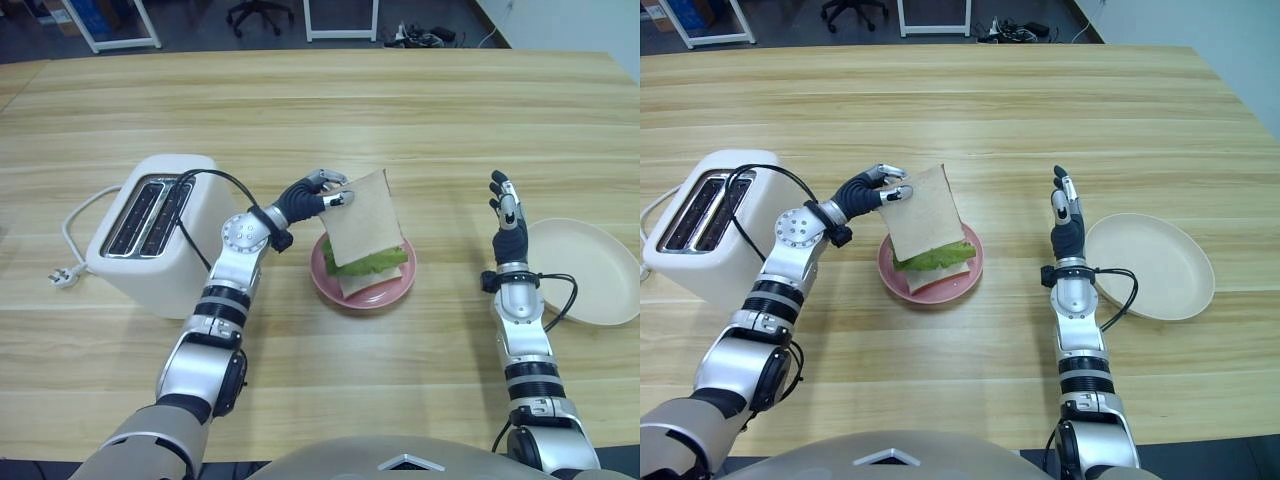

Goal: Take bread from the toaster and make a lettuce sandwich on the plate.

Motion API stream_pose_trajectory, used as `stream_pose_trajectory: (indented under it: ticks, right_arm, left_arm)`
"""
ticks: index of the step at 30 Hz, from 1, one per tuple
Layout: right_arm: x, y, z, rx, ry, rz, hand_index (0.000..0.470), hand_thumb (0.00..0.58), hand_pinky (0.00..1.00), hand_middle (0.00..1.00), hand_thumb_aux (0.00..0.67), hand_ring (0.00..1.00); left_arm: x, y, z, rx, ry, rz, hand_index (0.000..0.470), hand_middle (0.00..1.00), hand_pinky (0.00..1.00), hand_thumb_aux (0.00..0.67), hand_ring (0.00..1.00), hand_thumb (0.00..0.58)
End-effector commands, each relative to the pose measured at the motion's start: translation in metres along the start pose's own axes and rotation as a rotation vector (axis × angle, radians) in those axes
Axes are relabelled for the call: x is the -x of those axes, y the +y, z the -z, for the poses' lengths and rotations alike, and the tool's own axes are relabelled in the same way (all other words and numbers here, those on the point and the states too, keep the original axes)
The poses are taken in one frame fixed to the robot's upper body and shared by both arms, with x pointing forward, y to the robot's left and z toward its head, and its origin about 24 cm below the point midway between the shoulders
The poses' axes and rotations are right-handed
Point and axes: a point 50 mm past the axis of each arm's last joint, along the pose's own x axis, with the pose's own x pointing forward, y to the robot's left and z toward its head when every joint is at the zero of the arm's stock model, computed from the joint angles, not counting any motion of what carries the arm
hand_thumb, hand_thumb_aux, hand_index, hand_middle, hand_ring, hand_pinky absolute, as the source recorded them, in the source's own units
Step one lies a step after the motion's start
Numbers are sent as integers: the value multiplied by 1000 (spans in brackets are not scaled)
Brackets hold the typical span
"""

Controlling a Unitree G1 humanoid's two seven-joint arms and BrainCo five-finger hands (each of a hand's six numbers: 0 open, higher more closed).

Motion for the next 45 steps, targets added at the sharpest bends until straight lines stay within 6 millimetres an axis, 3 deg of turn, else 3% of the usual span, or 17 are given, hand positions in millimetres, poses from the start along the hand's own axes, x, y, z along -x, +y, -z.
stream_pose_trajectory:
  ticks: [1, 13, 17, 22, 26, 30, 35, 39, 42, 43, 44, 45]
  right_arm:
    - [-1, 4, -1, 13, -5, -21, 0, 0, 0, 0, 0, 0]
    - [7, 25, -12, 107, -83, -127, 0, 0, 0, 0, 0, 0]
    - [17, 42, -27, 264, -211, -204, 0, 0, 0, 0, 0, 0]
    - [42, 77, -40, 616, -470, -393, 0, 0, 0, 0, 0, 0]
    - [50, 90, -25, 916, -581, -499, 0, 0, 0, 0, 0, 0]
    - [46, 96, 2, 1118, -565, -599, 0, 0, 0, 0, 0, 0]
    - [41, 105, 35, 1260, -442, -757, 0, 0, 0, 0, 0, 0]
    - [54, 114, 52, 1282, -379, -922, 0, 0, 0, 0, 0, 0]
    - [72, 117, 59, 1260, -350, -1030, 0, 0, 0, 0, 0, 0]
    - [78, 118, 60, 1251, -340, -1062, 0, 0, 0, 0, 0, 0]
    - [82, 118, 62, 1245, -332, -1088, 0, 0, 0, 0, 0, 0]
    - [86, 118, 63, 1240, -322, -1116, 0, 0, 0, 0, 0, 0]
  left_arm:
    - [-8, -2, 3, 19, 25, 43, 470, 1000, 1000, 670, 1000, 580]
    - [-7, -14, 43, -17, 276, 88, 470, 1000, 1000, 670, 1000, 580]
    - [-7, -20, 51, -49, 339, 94, 470, 1000, 1000, 670, 1000, 580]
    - [-6, -23, 58, -97, 395, 89, 470, 1000, 1000, 670, 1000, 580]
    - [-4, -24, 62, -122, 422, 88, 470, 1000, 1000, 670, 1000, 580]
    - [-3, -25, 63, -144, 431, 91, 470, 1000, 1000, 670, 1000, 580]
    - [-3, -28, 64, -164, 425, 117, 470, 1000, 1000, 670, 1000, 580]
    - [-3, -29, 63, -187, 420, 124, 470, 1000, 1000, 670, 1000, 580]
    - [-4, -22, 60, -347, 419, 78, 457, 969, 969, 652, 969, 580]
    - [-4, -19, 58, -417, 422, 54, 116, 51, 51, 166, 51, 251]
    - [-5, -16, 56, -481, 423, 26, 0, 0, 0, 0, 0, 0]
    - [-7, -11, 53, -575, 425, -21, 0, 0, 0, 0, 0, 0]
